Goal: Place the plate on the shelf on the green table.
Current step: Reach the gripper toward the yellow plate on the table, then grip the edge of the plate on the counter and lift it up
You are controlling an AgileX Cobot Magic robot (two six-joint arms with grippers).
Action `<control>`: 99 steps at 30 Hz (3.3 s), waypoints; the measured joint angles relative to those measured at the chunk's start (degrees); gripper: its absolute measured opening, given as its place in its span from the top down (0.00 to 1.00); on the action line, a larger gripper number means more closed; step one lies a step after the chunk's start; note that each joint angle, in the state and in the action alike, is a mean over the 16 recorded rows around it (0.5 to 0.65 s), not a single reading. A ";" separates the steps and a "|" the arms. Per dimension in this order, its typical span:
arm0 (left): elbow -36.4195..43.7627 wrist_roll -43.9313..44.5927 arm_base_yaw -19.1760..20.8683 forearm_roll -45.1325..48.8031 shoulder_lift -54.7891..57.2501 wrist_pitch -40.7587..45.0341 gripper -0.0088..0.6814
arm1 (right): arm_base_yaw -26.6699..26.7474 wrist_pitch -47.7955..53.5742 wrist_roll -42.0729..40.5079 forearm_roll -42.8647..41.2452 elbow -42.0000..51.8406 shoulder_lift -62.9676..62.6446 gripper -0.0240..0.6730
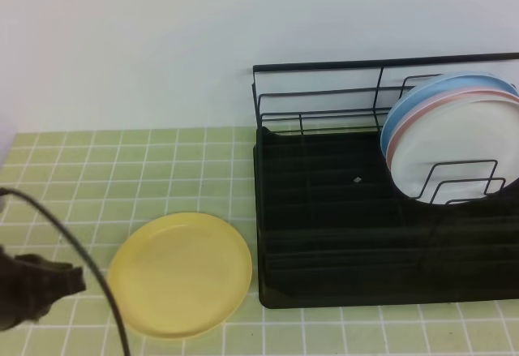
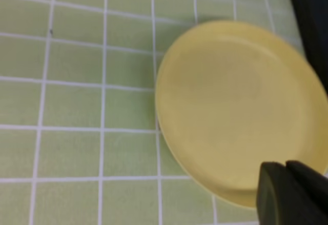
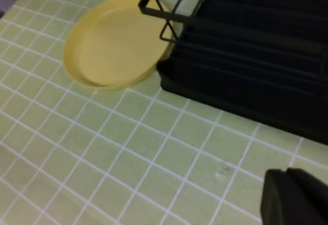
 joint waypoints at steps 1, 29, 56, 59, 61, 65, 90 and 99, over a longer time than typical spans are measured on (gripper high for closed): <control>-1.11 0.45 0.00 0.18 2.14 0.24 0.99 | 0.00 0.34 -0.52 0.49 -0.06 0.56 0.97; -24.19 4.36 0.00 5.15 37.34 10.02 0.59 | 0.00 10.59 -3.06 4.07 -0.19 2.10 0.97; -32.34 5.79 0.00 7.31 52.93 9.30 0.70 | 0.00 12.68 -3.06 6.96 -0.19 2.10 0.97; -32.35 6.42 0.00 6.90 53.26 9.17 0.78 | 0.00 12.68 -3.06 7.15 -0.19 2.10 0.97; -32.35 6.82 0.00 6.71 53.33 9.15 0.83 | 0.00 12.68 -3.06 7.26 -0.19 2.10 0.97; -32.35 7.45 0.00 6.58 53.33 9.22 0.92 | 0.00 12.74 -3.06 7.42 -0.19 2.10 0.97; -38.15 7.37 0.00 6.36 38.79 13.92 0.99 | 0.00 14.05 -3.06 7.70 -0.19 2.10 0.97; -41.25 10.94 -0.39 -1.54 30.54 19.01 0.99 | 0.00 10.98 -3.06 8.39 -0.19 2.10 0.97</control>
